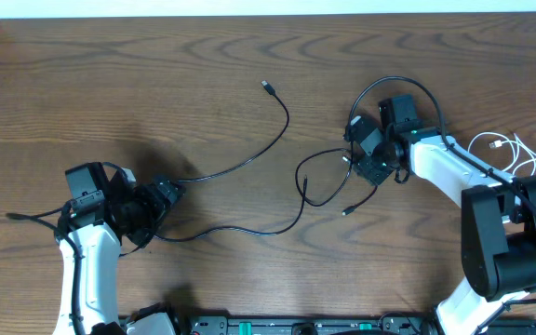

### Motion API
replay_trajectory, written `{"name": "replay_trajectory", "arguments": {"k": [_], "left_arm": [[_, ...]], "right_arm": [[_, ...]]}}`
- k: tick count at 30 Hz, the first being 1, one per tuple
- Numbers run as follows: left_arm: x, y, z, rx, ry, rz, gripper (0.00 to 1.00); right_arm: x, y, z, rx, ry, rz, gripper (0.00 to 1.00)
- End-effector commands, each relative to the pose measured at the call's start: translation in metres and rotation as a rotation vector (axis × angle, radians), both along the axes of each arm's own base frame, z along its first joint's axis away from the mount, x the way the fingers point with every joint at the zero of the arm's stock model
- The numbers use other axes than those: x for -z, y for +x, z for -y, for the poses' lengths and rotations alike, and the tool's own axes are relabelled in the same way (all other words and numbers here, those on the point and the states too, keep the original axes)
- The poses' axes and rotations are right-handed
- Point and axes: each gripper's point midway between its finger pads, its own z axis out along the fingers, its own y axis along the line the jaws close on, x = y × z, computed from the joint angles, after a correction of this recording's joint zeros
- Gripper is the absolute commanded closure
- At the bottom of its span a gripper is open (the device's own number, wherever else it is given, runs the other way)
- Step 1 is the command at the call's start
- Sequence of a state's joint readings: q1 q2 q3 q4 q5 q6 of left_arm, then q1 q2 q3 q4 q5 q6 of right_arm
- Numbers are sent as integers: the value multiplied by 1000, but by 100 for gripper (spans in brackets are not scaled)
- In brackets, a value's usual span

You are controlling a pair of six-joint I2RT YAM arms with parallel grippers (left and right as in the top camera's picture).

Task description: Untangle cables

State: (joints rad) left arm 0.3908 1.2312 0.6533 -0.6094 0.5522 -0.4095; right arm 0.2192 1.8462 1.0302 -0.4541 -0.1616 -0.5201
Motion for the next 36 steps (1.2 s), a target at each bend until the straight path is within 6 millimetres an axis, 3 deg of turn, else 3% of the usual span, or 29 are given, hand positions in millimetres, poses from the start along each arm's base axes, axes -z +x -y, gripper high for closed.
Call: {"name": "replay_trajectory", "arguments": {"k": [1, 5, 9, 13, 18, 24, 32, 36], "left_arm": [[-7, 5, 0, 17, 3, 25, 2], [-7, 5, 0, 17, 3, 25, 2], [-7, 5, 0, 17, 3, 25, 2], [-7, 5, 0, 17, 3, 25, 2], [-7, 5, 0, 17, 3, 25, 2], [-7, 5, 0, 17, 3, 25, 2], [-7, 5, 0, 17, 3, 25, 2], [-7, 5, 0, 17, 3, 25, 2]], "right_arm": [[26, -21, 13, 6, -75, -74, 64], [25, -19, 14, 7, -78, -66, 99], [19, -13, 19, 52, -102, -43, 99], [-3, -5, 17, 125, -66, -5, 99], [-49, -7, -5, 97, 81, 53, 99], [-80, -12, -28, 39, 226, 80, 99], [-83, -13, -31, 27, 244, 85, 99], [-89, -18, -47, 6, 345, 54, 99]]}}
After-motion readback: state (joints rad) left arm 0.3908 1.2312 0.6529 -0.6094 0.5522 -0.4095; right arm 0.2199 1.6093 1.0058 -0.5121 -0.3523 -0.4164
